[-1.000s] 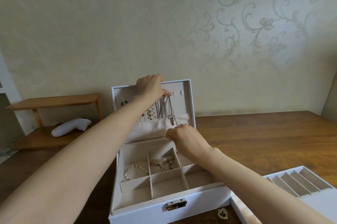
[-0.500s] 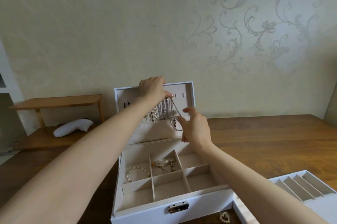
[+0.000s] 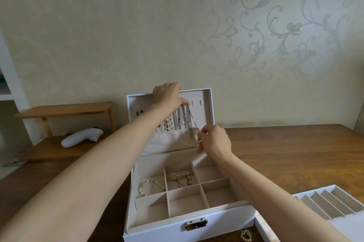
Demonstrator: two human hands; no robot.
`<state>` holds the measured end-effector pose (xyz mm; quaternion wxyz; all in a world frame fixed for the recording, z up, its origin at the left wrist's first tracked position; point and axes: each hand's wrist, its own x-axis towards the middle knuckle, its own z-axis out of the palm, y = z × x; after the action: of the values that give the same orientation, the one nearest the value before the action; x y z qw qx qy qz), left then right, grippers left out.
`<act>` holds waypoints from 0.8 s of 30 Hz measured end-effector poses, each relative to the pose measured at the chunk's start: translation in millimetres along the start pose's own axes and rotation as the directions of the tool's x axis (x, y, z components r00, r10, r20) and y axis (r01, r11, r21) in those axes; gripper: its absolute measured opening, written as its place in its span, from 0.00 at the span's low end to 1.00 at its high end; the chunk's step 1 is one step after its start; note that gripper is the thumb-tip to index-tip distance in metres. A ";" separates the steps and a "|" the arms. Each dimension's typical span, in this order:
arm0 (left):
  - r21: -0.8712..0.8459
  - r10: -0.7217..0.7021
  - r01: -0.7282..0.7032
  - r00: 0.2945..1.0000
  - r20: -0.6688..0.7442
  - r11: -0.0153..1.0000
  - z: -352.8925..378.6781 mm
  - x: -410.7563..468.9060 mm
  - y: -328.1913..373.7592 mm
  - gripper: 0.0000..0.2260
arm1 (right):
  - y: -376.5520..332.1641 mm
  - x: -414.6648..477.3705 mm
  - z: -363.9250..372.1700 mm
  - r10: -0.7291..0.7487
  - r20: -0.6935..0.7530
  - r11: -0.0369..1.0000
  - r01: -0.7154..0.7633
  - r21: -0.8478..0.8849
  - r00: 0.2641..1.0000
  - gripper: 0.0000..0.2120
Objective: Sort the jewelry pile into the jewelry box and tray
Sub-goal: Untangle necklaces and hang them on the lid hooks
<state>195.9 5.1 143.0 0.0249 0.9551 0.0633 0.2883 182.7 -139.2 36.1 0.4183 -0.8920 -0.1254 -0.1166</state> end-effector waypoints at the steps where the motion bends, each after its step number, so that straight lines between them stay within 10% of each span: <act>1: 0.001 -0.001 0.001 1.000 -0.001 1.000 0.1 0.5 -0.3 0.23 | 2.0 -0.3 0.3 0.010 0.008 1.000 -0.010 -0.001 1.000 0.10; 24: 0.008 -0.011 0.011 1.000 0.005 1.000 0.2 1.4 -0.2 0.24 | 5.6 -13.5 -4.4 -0.006 0.147 0.998 0.015 -0.062 0.989 0.14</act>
<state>197.2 5.5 143.6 0.0230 0.9555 0.0698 0.2856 171.3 -147.8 30.6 0.3792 -0.9102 -0.1568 -0.0567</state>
